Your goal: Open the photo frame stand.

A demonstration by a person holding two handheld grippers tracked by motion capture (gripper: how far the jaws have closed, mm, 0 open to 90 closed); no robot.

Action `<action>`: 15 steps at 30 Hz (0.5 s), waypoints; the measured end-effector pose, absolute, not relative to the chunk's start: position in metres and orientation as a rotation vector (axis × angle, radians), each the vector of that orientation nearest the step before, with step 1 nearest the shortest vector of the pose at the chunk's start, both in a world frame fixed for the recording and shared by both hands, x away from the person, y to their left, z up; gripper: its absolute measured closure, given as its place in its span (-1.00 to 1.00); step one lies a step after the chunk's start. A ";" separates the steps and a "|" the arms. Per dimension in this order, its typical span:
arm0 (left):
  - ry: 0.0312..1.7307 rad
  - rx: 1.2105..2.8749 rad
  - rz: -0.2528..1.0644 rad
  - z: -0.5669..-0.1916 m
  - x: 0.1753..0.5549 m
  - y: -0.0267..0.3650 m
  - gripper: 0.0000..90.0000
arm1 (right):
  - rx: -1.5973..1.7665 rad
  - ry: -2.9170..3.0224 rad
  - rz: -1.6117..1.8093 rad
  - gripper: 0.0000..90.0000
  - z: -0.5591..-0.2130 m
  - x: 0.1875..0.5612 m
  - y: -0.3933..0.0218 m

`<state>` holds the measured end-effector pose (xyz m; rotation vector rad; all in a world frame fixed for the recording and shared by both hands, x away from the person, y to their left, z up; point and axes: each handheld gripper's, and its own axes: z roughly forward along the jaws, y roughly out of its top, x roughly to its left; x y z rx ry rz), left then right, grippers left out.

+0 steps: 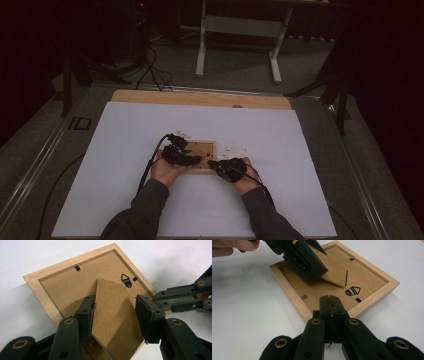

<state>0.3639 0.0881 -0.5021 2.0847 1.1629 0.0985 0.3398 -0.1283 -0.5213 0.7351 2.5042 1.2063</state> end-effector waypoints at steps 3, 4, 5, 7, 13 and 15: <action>1.160 2.088 0.118 -0.502 0.363 0.087 0.17 | 0.735 2.505 1.207 0.99 -0.521 0.340 -0.128; 1.158 2.089 0.126 -0.502 0.362 0.086 0.17 | 0.735 2.504 1.208 0.99 -0.521 0.340 -0.128; 1.156 2.092 0.133 -0.501 0.362 0.086 0.17 | 0.735 2.505 1.207 0.99 -0.521 0.340 -0.128; 1.152 2.096 0.142 -0.501 0.362 0.086 0.17 | 0.735 2.504 1.205 0.98 -0.521 0.340 -0.128; 1.134 2.100 0.175 -0.500 0.359 0.084 0.17 | 0.733 2.504 1.194 0.92 -0.520 0.340 -0.127; 1.121 2.105 0.190 -0.499 0.358 0.083 0.17 | 0.739 2.496 1.192 0.90 -0.519 0.340 -0.128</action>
